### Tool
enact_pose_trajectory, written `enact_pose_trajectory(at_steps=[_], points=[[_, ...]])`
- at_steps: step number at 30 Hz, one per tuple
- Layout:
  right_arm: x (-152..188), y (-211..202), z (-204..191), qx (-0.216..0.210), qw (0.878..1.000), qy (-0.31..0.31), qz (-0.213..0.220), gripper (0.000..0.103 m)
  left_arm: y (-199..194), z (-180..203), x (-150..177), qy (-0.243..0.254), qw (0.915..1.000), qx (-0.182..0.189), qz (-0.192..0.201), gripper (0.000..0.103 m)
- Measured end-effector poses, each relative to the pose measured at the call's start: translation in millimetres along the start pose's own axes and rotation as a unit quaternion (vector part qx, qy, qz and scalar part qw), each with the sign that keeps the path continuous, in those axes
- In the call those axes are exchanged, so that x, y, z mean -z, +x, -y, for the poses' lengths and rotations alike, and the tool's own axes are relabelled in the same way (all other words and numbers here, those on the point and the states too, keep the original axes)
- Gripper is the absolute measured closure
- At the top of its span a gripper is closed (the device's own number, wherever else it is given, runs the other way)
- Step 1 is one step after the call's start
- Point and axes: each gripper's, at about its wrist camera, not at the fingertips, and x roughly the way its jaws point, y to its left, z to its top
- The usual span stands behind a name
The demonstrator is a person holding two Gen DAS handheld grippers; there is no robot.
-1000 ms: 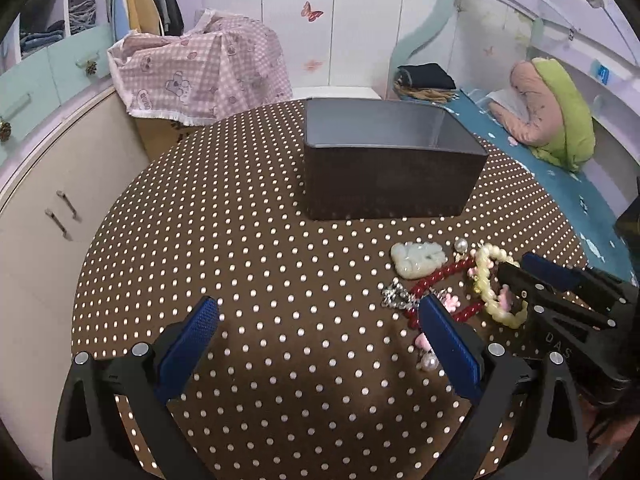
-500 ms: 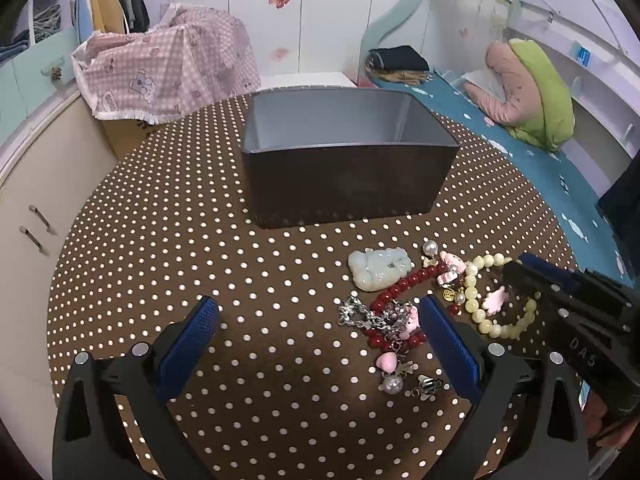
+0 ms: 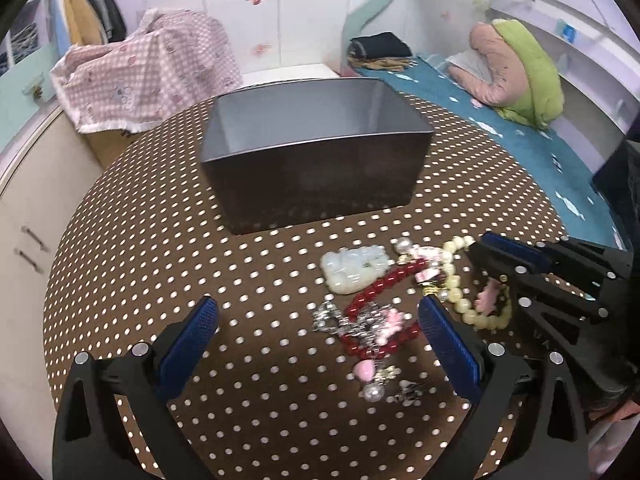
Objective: Organize jewelry
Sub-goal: 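Move both tools down toward the jewelry pile beside the tin box, then grasp the cream bead bracelet with the right tool while the left tool grasps the red bead strand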
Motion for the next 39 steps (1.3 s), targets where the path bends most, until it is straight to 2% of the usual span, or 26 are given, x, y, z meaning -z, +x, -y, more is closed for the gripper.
enact_pose_trajectory(at_steps=[2, 4, 7, 12, 14, 16, 17, 19, 21, 25, 32, 39], points=[[1.1, -3.2, 6.1, -0.010, 1.000, 0.022, 0.005, 0.093, 2.7, 2.4, -2.1, 0.003, 1.0000, 0.004, 0.000, 0.008], [2.1, -10.4, 10.9, -0.008, 0.999, 0.033, 0.015, 0.093, 7.0, 2.9, -4.5, 0.001, 1.0000, 0.002, 0.002, 0.014], [2.5, -21.1, 18.0, -0.012, 0.998, 0.050, 0.025, 0.093, 16.1, 2.4, -5.9, 0.003, 0.9999, 0.007, -0.012, 0.029], [0.0, -34.7, 28.8, -0.016, 0.996, 0.074, 0.042, 0.093, 27.6, 9.8, -8.9, 0.031, 0.9993, 0.014, -0.012, 0.051], [-1.8, -36.8, 30.2, -0.016, 0.996, 0.076, 0.046, 0.093, 27.0, 12.6, -11.4, 0.043, 0.9987, 0.023, -0.016, 0.065], [-1.7, -40.3, 33.5, -0.019, 0.995, 0.079, 0.049, 0.093, 25.7, 14.3, -13.8, 0.062, 0.9969, 0.041, -0.024, 0.088], [-1.4, -41.3, 35.1, -0.021, 0.995, 0.080, 0.051, 0.093, 25.4, 14.5, -14.2, 0.068, 0.9961, 0.048, -0.030, 0.097], [-2.4, -45.2, 34.8, -0.022, 0.995, 0.080, 0.056, 0.093, 24.9, 11.9, -17.2, 0.073, 0.9940, 0.068, -0.043, 0.097], [-3.2, -49.5, 35.1, -0.025, 0.995, 0.081, 0.060, 0.093, 22.4, 10.1, -18.9, 0.081, 0.9938, 0.065, -0.039, 0.097], [-2.0, -57.9, 36.0, -0.024, 0.994, 0.082, 0.068, 0.093, 10.6, -0.1, -27.6, 0.057, 0.9941, 0.087, -0.032, 0.097], [-5.7, -77.9, 29.7, -0.029, 0.993, 0.076, 0.087, 0.093, -30.7, -9.9, -38.6, 0.020, 0.9937, 0.109, 0.019, 0.097], [-15.0, -109.8, 24.1, -0.054, 0.989, 0.079, 0.117, 0.093, -77.9, -23.3, -42.2, -0.010, 0.9890, 0.125, 0.078, 0.097]])
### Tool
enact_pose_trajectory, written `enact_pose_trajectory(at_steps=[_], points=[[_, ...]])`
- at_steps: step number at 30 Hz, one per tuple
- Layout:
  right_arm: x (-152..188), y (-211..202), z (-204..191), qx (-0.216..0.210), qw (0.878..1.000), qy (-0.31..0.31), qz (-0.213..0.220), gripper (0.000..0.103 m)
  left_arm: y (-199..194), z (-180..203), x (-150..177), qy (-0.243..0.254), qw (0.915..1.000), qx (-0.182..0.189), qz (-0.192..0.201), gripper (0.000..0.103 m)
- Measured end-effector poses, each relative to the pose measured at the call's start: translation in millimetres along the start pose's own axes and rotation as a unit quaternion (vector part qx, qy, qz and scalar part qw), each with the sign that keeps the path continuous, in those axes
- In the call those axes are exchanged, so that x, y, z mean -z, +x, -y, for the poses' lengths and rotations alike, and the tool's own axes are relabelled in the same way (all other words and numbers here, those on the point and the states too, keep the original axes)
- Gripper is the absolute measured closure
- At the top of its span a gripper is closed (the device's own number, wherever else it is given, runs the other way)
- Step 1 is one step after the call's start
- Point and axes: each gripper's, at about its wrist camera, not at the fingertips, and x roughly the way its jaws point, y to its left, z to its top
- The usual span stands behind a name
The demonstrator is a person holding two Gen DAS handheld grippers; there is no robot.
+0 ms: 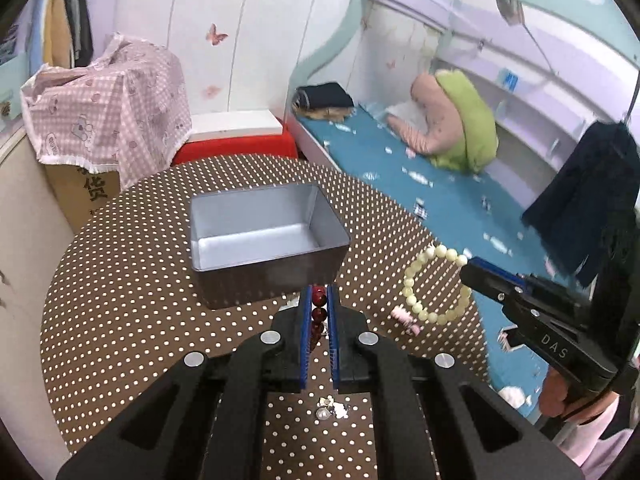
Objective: Organize jewelry
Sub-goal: 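Grasp the cream bead bracelet with the right tool while the left tool grasps the red bead strand, then lift both held bead strands and carry them over the dark tin box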
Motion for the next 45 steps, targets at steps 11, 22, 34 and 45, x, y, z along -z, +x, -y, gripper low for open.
enact_pose_trajectory(at_steps=[11, 22, 34, 45], points=[[3.3, -5.7, -29.4, -0.009, 1.000, -0.017, -0.013, 0.093, 15.5, -15.0, 24.5, -0.032, 0.9966, -0.001, -0.076, 0.097], [27.9, 2.4, -34.6, -0.008, 0.999, -0.014, -0.046, 0.093, -28.6, -10.4, 38.1, -0.032, 0.9992, 0.016, -0.016, 0.097], [36.6, 8.8, -49.1, -0.023, 0.998, -0.023, -0.059, 0.093, -27.6, -20.2, 29.4, -0.073, 0.9963, -0.022, -0.040, 0.097], [35.6, 9.7, -49.8, -0.027, 0.998, -0.018, -0.062, 0.093, -65.3, 0.4, 12.3, -0.019, 0.9996, -0.001, 0.023, 0.097]])
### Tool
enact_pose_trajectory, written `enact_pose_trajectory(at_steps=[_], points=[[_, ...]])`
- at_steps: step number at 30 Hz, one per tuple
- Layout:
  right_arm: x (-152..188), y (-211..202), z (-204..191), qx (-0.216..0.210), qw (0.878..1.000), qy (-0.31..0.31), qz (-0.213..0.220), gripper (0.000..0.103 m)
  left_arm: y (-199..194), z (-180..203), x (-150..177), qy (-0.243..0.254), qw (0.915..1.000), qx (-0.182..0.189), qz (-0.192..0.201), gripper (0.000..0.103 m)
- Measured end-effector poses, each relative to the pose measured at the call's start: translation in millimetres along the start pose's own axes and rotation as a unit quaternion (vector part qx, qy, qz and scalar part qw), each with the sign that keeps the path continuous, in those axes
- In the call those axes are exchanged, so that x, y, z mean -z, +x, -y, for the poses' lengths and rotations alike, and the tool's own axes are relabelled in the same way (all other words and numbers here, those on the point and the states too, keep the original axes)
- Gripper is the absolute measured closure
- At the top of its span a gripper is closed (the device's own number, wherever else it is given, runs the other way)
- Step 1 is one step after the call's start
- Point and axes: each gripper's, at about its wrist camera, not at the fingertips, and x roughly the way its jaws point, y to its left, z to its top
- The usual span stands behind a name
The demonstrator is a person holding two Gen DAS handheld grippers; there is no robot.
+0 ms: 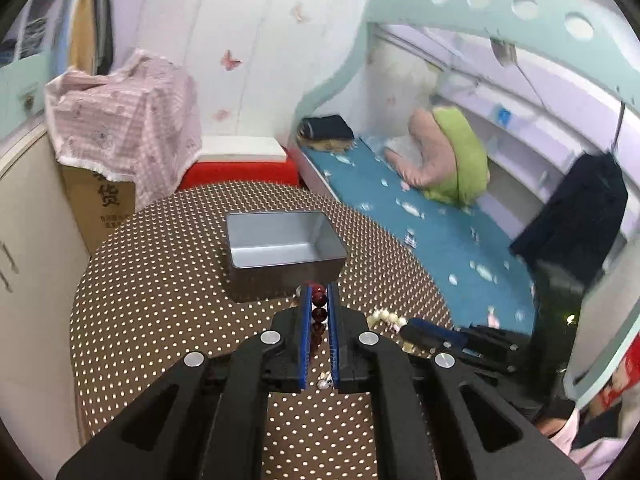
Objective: Organize jewelry
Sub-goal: 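Lift both held bead strands and carry them over the dark tin box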
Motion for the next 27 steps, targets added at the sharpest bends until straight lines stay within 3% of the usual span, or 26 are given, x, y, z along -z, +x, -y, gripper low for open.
enact_pose_trajectory(at_steps=[2, 3, 5, 7, 17, 27], points=[[1.5, 2.7, 0.7, -0.003, 1.000, 0.003, -0.006, 0.093, 41.6, -16.3, 5.7, -0.030, 0.9952, -0.055, -0.075, 0.097], [2.0, 2.6, -0.1, -0.004, 1.000, 0.003, -0.006, 0.093, 47.6, -20.0, 7.3, -0.040, 0.9940, -0.054, -0.085, 0.097], [3.7, -1.0, -2.4, -0.007, 1.000, -0.001, -0.002, 0.093, 34.9, -16.9, 7.8, -0.042, 0.9976, -0.007, -0.054, 0.097], [4.9, -3.2, -3.6, -0.008, 1.000, -0.003, -0.003, 0.093, 24.3, -6.5, 3.0, -0.022, 0.9993, -0.010, -0.030, 0.097], [-6.3, -10.9, 0.9, 0.003, 1.000, -0.006, 0.012, 0.093, 20.6, -10.4, -9.2, -0.030, 0.9990, -0.020, -0.026, 0.097], [-45.6, -17.8, -5.0, 0.007, 0.999, -0.028, 0.040, 0.093, 19.5, -11.9, -34.9, -0.019, 0.9996, -0.020, -0.001, 0.097]])
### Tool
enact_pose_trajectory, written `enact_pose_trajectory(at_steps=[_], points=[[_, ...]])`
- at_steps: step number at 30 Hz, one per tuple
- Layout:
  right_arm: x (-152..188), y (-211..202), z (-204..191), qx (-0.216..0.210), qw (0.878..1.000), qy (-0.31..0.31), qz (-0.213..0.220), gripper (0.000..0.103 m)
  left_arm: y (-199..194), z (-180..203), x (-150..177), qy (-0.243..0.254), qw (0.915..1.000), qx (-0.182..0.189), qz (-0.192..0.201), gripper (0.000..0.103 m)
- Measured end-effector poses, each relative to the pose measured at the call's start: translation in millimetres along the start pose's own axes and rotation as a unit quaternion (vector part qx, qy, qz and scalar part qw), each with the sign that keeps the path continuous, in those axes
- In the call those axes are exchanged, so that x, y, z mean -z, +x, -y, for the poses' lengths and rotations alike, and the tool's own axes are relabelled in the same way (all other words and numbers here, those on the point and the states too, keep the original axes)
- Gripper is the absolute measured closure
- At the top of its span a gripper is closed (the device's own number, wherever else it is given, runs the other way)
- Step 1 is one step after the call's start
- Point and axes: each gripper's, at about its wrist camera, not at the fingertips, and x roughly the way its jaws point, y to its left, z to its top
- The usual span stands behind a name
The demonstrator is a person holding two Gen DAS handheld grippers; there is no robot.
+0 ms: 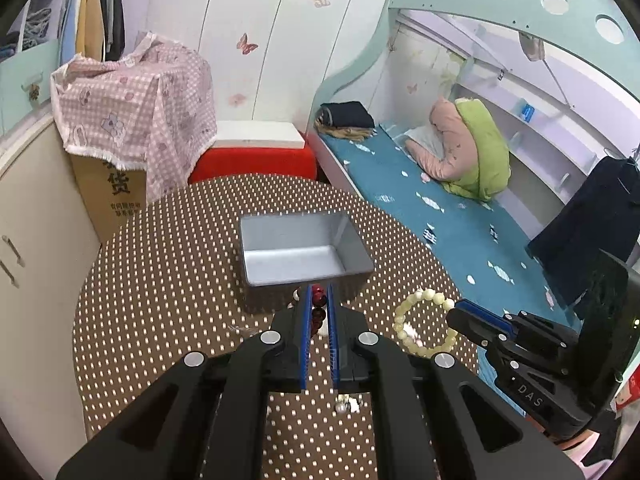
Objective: Organize jewelry
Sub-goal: 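Lift both held bead strands and carry them over the dark tin box, then lower both strands into the tin box and open both tools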
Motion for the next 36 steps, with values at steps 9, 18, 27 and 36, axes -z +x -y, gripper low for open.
enact_pose_trajectory(at_steps=[9, 18, 27, 36], points=[[-54.3, 4.7, 0.1, -0.002, 1.000, -0.009, 0.026, 0.093, -2.0, -0.1, -33.9, 0.006, 0.9997, 0.002, 0.024, 0.097], [-111.9, 23.1, 1.5, -0.014, 0.998, 0.000, 0.053, 0.093, -3.0, 1.4, -79.2, 0.014, 0.9982, 0.013, 0.057, 0.097], [-101.4, 101.2, 10.4, -0.001, 0.999, 0.004, -0.042, 0.084, 68.4, -23.0, -85.0, -0.013, 0.9990, -0.040, -0.011, 0.050], [-85.4, 83.1, 26.3, 0.021, 0.999, 0.026, -0.009, 0.030, 74.5, -32.9, -67.3, -0.024, 0.9979, -0.054, -0.028, 0.039]])
